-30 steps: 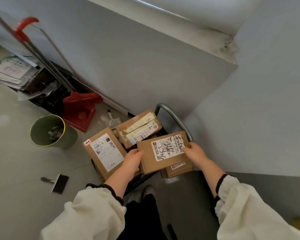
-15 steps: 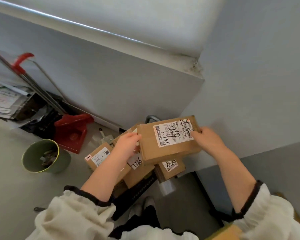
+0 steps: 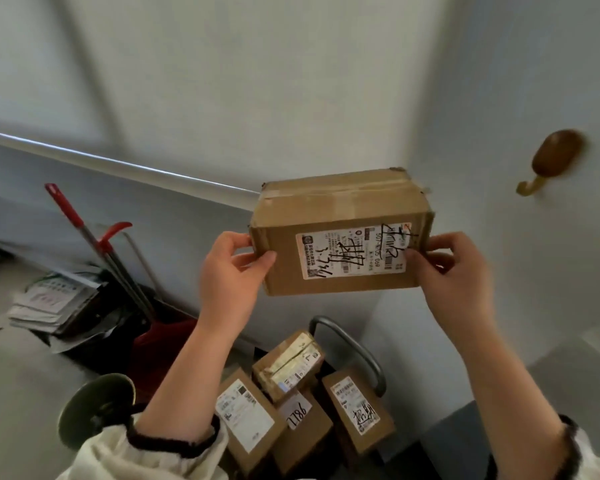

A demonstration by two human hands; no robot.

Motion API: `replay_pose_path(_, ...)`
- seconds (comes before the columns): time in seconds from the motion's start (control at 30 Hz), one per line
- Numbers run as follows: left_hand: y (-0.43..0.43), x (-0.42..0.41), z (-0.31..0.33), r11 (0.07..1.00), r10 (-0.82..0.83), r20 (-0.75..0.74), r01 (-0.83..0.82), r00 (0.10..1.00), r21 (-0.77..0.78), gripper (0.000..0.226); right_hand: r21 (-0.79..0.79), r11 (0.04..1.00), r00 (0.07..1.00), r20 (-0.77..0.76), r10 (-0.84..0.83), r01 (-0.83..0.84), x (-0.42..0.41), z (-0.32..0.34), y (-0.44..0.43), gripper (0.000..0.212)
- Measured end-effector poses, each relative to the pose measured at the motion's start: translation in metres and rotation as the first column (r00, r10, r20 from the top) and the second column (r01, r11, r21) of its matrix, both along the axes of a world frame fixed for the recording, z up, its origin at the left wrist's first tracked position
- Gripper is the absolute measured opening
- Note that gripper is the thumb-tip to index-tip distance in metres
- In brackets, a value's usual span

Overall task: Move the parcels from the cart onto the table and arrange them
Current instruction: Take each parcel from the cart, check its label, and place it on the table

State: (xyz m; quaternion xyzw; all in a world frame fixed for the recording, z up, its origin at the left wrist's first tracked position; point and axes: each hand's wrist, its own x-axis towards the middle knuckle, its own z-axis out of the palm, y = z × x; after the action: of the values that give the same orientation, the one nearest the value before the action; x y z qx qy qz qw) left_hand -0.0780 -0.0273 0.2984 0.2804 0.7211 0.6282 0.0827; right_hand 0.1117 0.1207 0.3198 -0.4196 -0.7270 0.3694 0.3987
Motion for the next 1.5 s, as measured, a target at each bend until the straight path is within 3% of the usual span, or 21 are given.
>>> replay_pose_path(0.23,-0.008,-0.006,-0.018,0.999,-0.016,-0.013,0.017,1.000,0.049,0.026,-0.007,1.000,1.000,-0.027,-0.002,0.002,-0.009,-0.024,-0.005,0.017)
replay_pose_path(0.33,-0.004,-0.002,-0.006,0.999,0.015,-0.135,-0.010,0.991,0.043,0.025,-0.034,0.999,0.996,-0.084,-0.025,0.022,-0.012,-0.022,0.004,0.018)
replay_pose_path(0.4,0.000,0.008,0.008,0.998,0.059,-0.402,-0.050,0.914,0.033,0.016,-0.140,0.989,0.988,-0.139,-0.067,0.047,-0.013,-0.028,0.014,0.014)
replay_pose_path(0.5,0.012,0.030,0.021,0.998,0.014,-0.722,-0.052,0.692,-0.030,0.024,-0.379,0.925,0.966,-0.228,-0.123,0.029,-0.013,-0.055,0.030,0.009)
replay_pose_path(0.57,0.018,0.041,0.023,0.995,-0.014,-0.775,-0.070,0.631,-0.076,0.029,-0.470,0.883,0.957,-0.256,-0.137,0.000,-0.013,-0.073,0.035,0.008)
replay_pose_path(0.67,0.020,0.041,0.022,0.993,-0.031,-0.770,-0.065,0.637,-0.094,0.030,-0.506,0.862,0.948,-0.287,-0.142,-0.024,-0.013,-0.083,0.038,0.008)
replay_pose_path(0.77,0.019,0.028,0.018,0.996,-0.024,-0.749,-0.053,0.663,-0.078,0.030,-0.466,0.884,0.940,-0.318,-0.123,-0.042,-0.013,-0.068,0.043,0.010)
replay_pose_path(0.83,0.017,0.017,0.019,0.998,0.007,-0.680,-0.050,0.733,-0.044,0.024,-0.387,0.922,0.941,-0.323,-0.100,-0.035,-0.012,-0.044,0.041,0.013)
replay_pose_path(0.9,0.015,0.005,0.019,0.998,0.059,-0.456,-0.057,0.888,0.018,0.013,-0.250,0.968,0.967,-0.247,-0.070,0.007,-0.012,-0.014,0.033,0.015)
replay_pose_path(0.97,0.014,-0.007,0.013,0.994,0.016,-0.079,-0.007,0.997,0.108,0.018,-0.043,0.999,0.990,-0.133,-0.036,0.031,-0.014,0.011,0.018,0.016)
replay_pose_path(1.03,0.011,-0.018,-0.001,0.972,-0.062,0.194,0.015,0.979,0.233,0.015,0.216,0.976,0.998,-0.056,0.001,0.011,-0.018,0.028,-0.001,0.015)
replay_pose_path(1.1,0.007,-0.020,-0.014,0.953,-0.105,0.331,0.000,0.938,0.304,0.011,0.456,0.890,1.000,0.011,0.020,-0.023,-0.022,0.033,-0.016,0.013)
replay_pose_path(1.2,0.004,-0.018,-0.025,0.944,-0.127,0.373,-0.004,0.919,0.330,0.011,0.566,0.823,0.999,0.036,0.027,-0.043,-0.025,0.026,-0.020,0.014)
replay_pose_path(1.33,0.004,-0.019,-0.020,0.949,-0.093,0.314,-0.012,0.945,0.315,0.013,0.452,0.891,0.999,0.024,0.037,-0.044,-0.020,0.018,-0.010,0.013)
replay_pose_path(1.5,0.007,-0.015,0.004,0.937,-0.070,0.172,0.005,0.983,0.349,0.019,0.414,0.910,0.997,-0.052,0.053,-0.026,-0.013,0.025,-0.004,0.011)
